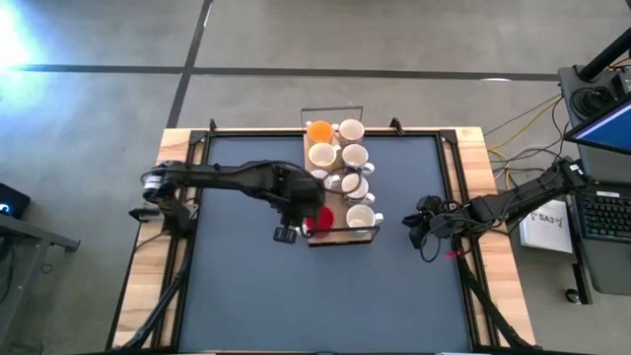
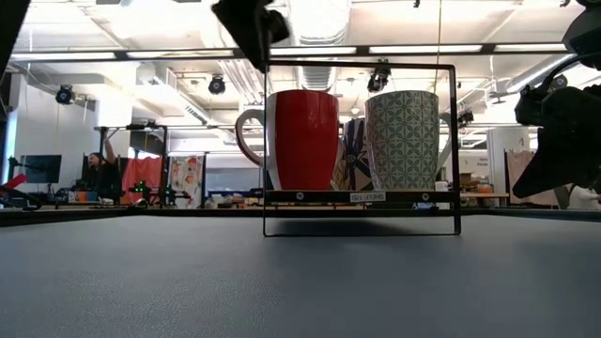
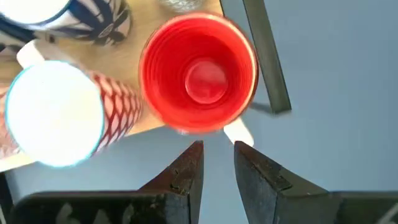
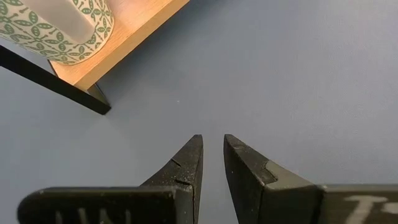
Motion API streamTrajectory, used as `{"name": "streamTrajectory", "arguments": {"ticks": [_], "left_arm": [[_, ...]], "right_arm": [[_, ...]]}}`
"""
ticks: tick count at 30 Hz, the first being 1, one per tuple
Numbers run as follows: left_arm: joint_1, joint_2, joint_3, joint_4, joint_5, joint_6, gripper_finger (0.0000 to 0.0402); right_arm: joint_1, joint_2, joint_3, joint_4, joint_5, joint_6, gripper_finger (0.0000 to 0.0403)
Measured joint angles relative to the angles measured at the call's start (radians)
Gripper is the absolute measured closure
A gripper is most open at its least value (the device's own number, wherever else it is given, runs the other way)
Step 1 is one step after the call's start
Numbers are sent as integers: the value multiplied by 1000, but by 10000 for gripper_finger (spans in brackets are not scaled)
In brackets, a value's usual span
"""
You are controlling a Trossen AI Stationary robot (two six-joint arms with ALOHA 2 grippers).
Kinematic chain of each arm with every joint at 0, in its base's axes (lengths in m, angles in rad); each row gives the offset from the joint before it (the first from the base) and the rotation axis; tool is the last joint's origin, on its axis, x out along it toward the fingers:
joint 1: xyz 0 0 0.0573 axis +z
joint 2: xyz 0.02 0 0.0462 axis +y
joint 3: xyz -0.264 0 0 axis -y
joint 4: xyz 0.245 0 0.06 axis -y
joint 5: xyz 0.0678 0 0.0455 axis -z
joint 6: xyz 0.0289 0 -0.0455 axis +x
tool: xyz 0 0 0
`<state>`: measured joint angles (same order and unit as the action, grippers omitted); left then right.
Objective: Place coffee mugs
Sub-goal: Return to Home Position
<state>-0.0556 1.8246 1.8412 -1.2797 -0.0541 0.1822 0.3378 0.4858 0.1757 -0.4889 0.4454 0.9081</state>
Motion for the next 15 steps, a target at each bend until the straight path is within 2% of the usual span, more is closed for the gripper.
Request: {"name": "streamTrajectory", "arguments": {"ticks": [4, 10, 15], "left_arm": [[15, -125, -163, 97, 1, -1, 330], [28, -392, -494, 350, 30, -21, 330], [27, -621, -775, 592, 60, -107, 330]], "right_arm": [[0, 0, 0, 0, 0, 0, 349], [0, 0, 0, 0, 0, 0, 349], [0, 0, 0, 0, 0, 0, 349]]}}
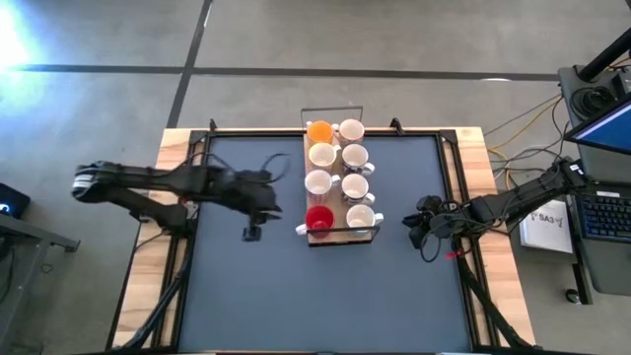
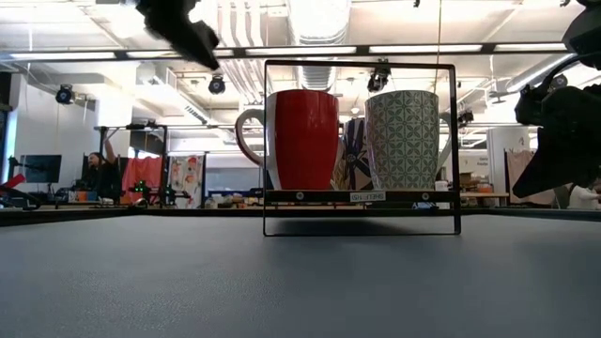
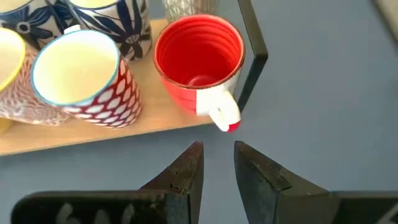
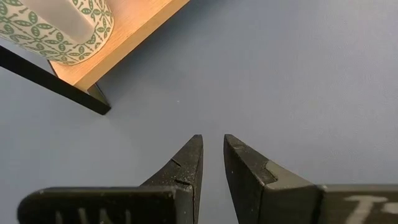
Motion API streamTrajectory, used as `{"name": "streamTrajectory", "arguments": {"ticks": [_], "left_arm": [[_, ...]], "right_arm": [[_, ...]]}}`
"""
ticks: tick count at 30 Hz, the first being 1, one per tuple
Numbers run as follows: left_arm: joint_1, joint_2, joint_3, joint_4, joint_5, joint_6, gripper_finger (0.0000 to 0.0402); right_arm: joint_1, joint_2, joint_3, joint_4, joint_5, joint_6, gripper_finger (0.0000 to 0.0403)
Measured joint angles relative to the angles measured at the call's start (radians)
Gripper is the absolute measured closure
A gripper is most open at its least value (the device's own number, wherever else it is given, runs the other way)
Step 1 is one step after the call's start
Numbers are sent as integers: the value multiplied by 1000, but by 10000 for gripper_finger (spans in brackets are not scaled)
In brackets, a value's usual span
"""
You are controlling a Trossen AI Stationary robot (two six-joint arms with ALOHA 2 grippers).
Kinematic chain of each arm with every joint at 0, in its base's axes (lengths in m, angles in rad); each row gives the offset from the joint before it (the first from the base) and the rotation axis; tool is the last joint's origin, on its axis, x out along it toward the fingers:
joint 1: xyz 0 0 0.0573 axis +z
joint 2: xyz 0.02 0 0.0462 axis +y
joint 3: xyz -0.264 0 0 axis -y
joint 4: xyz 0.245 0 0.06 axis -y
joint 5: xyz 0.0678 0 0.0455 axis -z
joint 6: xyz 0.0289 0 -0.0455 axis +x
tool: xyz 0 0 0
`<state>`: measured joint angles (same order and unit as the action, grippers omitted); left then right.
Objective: Place coffee mugs
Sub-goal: Return to Home Position
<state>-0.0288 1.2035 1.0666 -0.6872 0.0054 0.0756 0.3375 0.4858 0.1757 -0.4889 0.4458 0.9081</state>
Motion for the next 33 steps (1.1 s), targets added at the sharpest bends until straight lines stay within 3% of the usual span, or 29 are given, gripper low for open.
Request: {"name": "streamTrajectory", "arguments": {"ticks": [9, 17, 24, 33], "left_arm": [[0, -380, -519, 587, -11, -164, 330], [0, -597, -830, 999, -136, -181, 330], [0, -667, -980, 1133, -138, -164, 330], [0, -680, -1005, 1123, -201, -163, 330]], "right_arm": [[0, 0, 0, 0, 0, 0, 349], [0, 0, 0, 0, 0, 0, 349], [0, 0, 0, 0, 0, 0, 349], [0, 0, 0, 0, 0, 0, 349]]}}
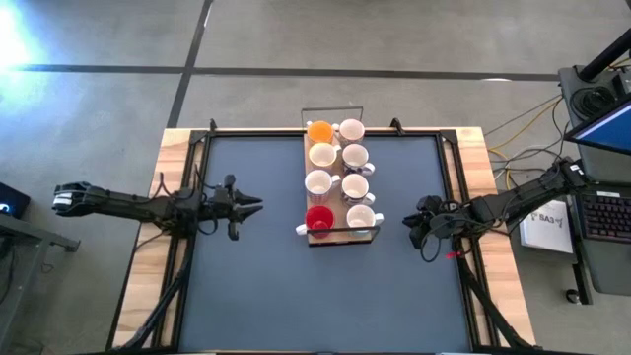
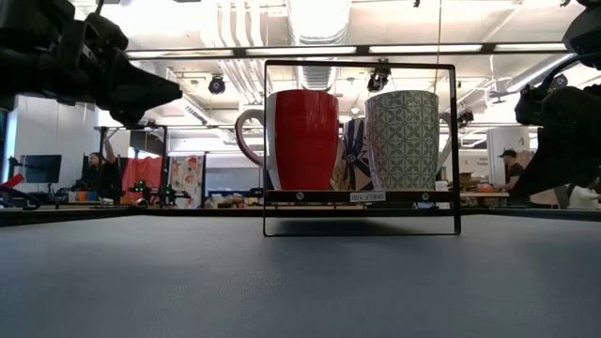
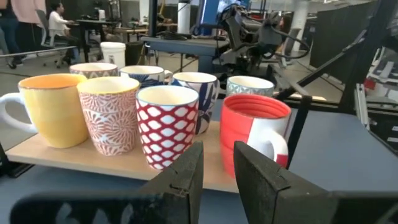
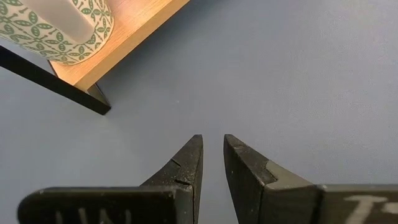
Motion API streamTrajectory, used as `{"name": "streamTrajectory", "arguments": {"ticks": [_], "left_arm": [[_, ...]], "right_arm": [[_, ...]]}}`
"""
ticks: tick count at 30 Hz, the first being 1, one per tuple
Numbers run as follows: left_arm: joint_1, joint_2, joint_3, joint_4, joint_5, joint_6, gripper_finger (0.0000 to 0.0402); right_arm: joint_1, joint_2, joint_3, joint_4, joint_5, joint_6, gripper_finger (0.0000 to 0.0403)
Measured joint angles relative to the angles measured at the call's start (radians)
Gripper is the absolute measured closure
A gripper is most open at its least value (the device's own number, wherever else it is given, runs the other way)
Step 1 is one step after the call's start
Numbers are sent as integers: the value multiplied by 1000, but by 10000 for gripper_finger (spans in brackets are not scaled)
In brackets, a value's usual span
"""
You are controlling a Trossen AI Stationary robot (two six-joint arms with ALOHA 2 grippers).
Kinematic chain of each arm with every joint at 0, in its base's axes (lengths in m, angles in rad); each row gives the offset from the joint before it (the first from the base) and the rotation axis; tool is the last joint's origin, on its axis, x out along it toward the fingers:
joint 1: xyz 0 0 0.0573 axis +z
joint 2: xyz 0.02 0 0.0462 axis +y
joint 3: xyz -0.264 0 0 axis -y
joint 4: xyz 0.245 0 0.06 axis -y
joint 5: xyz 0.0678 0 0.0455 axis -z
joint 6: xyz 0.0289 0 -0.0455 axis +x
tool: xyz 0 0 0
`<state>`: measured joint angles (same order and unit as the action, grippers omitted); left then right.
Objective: Place coffee mugs
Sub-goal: Return to Home Position
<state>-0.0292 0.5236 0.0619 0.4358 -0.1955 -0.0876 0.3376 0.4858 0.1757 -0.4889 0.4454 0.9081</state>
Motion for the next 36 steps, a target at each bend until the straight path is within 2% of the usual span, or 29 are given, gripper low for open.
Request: {"name": "streamTrajectory", "arguments": {"ticks": [8, 22, 31, 36], "left_arm": [[0, -22, -45, 0, -4, -22, 330], [0, -35, -46, -6, -6, -37, 330], [0, -36, -46, -26, -6, -165, 330], [0, -106, -48, -80, -6, -166, 330]], "right_arm": [[0, 0, 0, 0, 0, 0, 349], [0, 0, 0, 0, 0, 0, 349], [0, 0, 0, 0, 0, 0, 349], [0, 0, 0, 0, 0, 0, 349]]}}
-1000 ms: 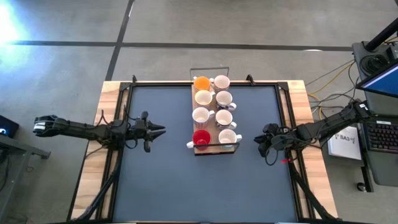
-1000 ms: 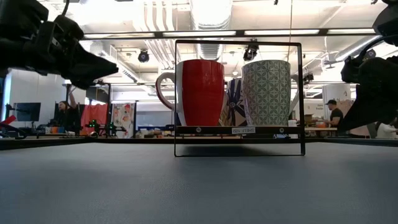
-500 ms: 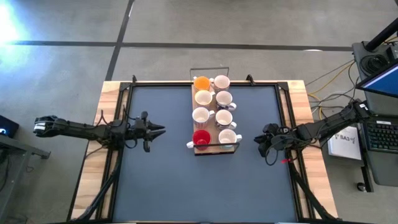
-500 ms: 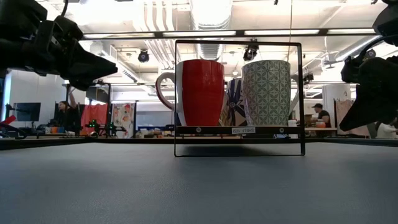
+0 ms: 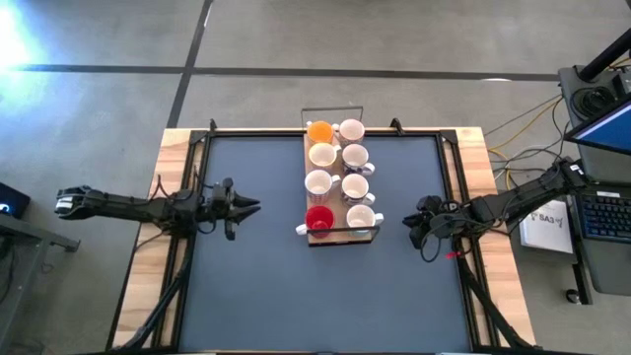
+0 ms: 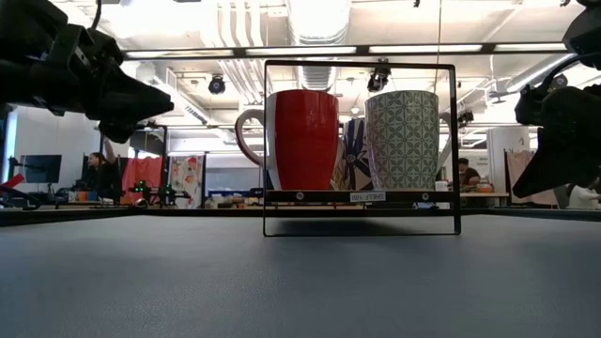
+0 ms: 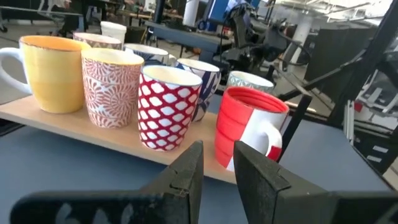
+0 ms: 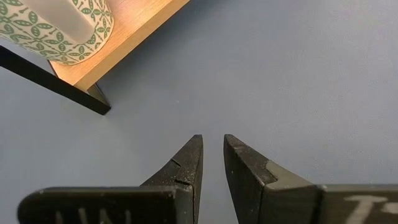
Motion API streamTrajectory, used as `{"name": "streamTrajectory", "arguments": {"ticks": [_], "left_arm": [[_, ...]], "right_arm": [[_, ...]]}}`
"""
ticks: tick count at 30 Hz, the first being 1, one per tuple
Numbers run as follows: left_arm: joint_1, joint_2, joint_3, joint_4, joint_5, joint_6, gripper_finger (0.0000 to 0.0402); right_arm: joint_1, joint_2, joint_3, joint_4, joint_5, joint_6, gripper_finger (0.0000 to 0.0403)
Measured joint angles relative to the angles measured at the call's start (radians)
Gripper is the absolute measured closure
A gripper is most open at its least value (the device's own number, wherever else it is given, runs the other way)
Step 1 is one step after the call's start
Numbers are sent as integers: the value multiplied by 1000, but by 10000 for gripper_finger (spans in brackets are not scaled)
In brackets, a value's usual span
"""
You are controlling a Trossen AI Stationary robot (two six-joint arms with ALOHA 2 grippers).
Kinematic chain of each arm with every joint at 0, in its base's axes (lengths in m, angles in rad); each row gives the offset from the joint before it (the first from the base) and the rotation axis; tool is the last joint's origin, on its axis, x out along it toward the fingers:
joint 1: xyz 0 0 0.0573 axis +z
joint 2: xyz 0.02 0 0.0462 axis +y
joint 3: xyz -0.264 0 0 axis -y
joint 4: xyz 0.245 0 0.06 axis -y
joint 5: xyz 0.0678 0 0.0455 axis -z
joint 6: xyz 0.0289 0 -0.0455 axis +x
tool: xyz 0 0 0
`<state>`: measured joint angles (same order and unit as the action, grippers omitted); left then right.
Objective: Place coffee mugs
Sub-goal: Return to Home Position
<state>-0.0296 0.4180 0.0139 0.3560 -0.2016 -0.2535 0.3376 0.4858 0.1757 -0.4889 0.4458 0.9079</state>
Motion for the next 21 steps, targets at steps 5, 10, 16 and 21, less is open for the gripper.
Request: {"name": "streamTrajectory", "arguments": {"ticks": [5, 10, 16, 21], "left_arm": [[0, -98, -3, -75, 0, 0, 330], [0, -196, -3, -174, 0, 0, 330], [0, -278, -3, -259, 0, 1, 330], [0, -335, -3, -305, 1, 1, 330]], "right_arm": [[0, 0, 0, 0, 0, 0, 349], [0, 0, 0, 0, 0, 0, 349], [0, 0, 0, 0, 0, 0, 349], [0, 0, 0, 0, 0, 0, 349]]}}
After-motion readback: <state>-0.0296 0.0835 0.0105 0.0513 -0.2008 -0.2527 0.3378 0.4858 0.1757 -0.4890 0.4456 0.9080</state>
